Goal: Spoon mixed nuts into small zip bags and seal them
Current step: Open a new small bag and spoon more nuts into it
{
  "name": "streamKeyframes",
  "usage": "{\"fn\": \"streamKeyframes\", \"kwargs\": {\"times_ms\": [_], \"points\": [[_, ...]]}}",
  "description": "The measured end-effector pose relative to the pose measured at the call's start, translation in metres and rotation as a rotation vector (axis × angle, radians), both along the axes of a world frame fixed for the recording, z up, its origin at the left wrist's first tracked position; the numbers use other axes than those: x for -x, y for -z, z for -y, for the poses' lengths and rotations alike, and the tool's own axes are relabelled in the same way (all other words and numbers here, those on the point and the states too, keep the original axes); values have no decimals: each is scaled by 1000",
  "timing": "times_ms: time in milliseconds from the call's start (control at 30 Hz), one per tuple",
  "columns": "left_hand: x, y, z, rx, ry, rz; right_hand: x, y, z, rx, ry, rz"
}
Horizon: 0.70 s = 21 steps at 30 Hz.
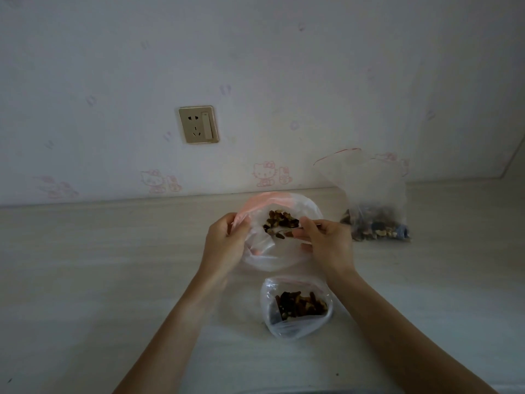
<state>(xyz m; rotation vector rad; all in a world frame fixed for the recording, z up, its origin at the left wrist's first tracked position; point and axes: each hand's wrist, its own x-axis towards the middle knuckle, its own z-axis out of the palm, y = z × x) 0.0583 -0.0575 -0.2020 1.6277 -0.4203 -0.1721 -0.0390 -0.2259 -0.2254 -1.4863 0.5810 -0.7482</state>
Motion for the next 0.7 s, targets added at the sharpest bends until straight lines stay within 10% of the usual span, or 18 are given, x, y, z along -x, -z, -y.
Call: {"fn": "streamKeyframes", "kwargs": {"times_ms": [700], "points": [[5,-5,-2,10,-22,-51,-2,4,2,47,125,8]]}}
